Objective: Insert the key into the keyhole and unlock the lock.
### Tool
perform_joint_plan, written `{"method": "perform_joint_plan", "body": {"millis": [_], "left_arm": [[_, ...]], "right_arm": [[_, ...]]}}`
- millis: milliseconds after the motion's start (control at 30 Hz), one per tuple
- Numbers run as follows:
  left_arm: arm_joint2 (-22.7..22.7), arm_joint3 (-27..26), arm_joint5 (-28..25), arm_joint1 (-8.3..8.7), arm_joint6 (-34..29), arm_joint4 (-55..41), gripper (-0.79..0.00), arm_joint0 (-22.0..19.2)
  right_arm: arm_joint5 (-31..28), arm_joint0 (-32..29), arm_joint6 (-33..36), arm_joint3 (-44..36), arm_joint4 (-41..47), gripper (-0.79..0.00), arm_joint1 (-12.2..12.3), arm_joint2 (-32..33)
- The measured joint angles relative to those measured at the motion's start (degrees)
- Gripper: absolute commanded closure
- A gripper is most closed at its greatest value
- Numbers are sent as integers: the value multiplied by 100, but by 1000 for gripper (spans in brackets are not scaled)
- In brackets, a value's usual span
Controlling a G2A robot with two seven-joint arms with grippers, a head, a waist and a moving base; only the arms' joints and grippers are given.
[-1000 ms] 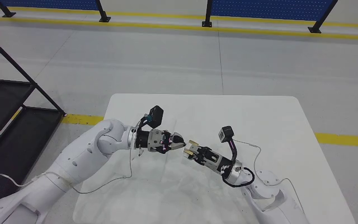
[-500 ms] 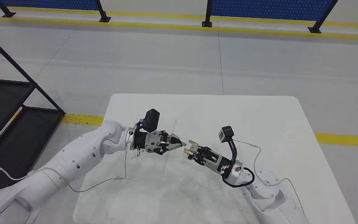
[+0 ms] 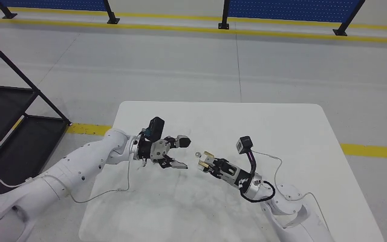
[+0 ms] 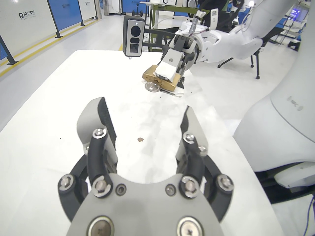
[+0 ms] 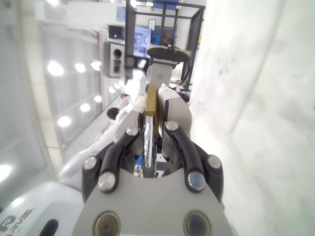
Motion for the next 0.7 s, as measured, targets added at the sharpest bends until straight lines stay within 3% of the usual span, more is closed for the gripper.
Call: {"method": "perform_joint_plan", "body": {"millis": [233,700], "left_arm": [[214,51,0,219,422,173,-785,-243],[388,13,0,815,1100,427,-785,-419]], "right_arm": [[0,0,0,0,0,0,0,0],[0,0,0,0,0,0,0,0]]}}
